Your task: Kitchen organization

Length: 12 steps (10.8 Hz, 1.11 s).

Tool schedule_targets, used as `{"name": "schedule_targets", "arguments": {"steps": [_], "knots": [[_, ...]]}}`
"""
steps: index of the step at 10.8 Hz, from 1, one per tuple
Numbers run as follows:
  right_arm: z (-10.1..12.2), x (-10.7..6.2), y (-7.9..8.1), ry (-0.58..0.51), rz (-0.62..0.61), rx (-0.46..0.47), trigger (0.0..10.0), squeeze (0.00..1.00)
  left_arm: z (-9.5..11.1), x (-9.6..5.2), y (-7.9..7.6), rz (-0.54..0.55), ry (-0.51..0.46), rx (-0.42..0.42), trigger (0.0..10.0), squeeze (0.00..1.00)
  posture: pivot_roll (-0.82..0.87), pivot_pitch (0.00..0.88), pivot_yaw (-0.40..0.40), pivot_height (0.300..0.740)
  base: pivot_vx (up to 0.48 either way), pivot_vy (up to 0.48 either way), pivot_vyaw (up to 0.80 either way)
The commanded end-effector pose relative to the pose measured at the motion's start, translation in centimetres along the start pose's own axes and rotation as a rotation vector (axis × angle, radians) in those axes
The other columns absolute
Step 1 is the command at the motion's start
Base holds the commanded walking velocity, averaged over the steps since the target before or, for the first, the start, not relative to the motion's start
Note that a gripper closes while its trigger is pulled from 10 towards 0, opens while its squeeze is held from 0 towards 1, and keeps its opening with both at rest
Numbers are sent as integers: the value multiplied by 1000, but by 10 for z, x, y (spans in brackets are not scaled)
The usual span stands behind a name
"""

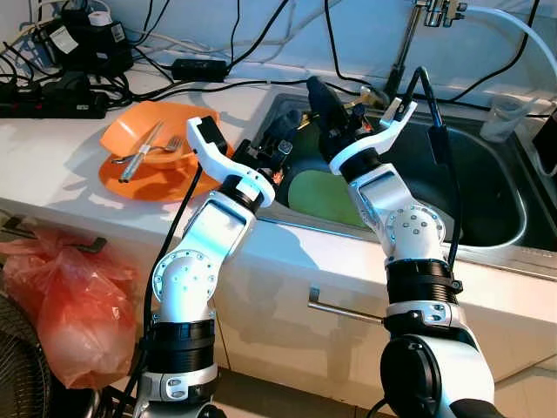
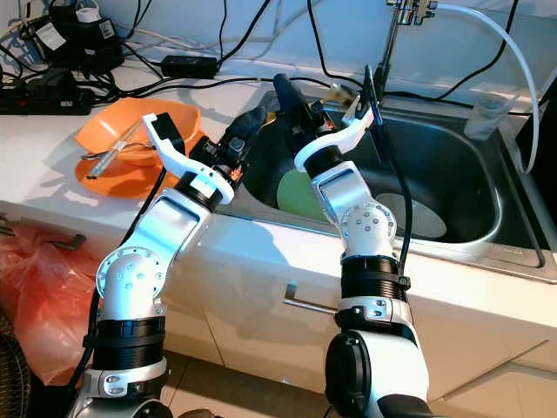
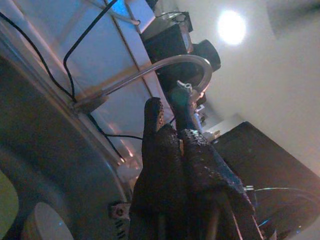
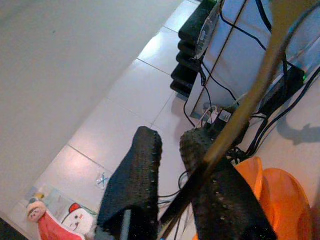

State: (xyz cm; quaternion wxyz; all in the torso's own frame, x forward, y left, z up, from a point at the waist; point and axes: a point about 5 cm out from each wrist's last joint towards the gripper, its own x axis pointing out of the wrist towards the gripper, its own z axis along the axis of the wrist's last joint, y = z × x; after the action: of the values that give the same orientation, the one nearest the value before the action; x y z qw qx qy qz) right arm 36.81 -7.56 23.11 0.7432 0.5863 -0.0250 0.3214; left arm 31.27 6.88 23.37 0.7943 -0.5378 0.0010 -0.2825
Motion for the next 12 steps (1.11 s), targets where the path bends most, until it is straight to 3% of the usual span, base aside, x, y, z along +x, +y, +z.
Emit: {"name": "schedule_targets", "arguments": {"steps": [1,8,9,10,11,12], "knots": [[-11,5,9,5,55,35,0,0,-1,5,3,50,-21,-20,0,0,79,0,-16,740,0,0,0],[-8,2,6,-5,36,27,0,0,-4,6,3,53,-10,-20,0,0,76,0,-14,740,0,0,0],[-8,2,6,-5,33,25,0,0,-6,7,3,47,21,-11,10000,0,74,0,-10,740,0,0,0],[-8,2,6,-4,31,23,510,0,-8,7,2,41,31,-1,10000,0,73,0,-8,740,0,0,0],[-9,2,6,-1,33,20,10000,0,-8,7,0,37,36,2,10000,35,74,0,-7,740,0,0,0],[-9,1,5,3,31,14,10000,0,-9,7,0,36,38,-2,10000,1000,74,0,-7,740,0,0,0]]}}
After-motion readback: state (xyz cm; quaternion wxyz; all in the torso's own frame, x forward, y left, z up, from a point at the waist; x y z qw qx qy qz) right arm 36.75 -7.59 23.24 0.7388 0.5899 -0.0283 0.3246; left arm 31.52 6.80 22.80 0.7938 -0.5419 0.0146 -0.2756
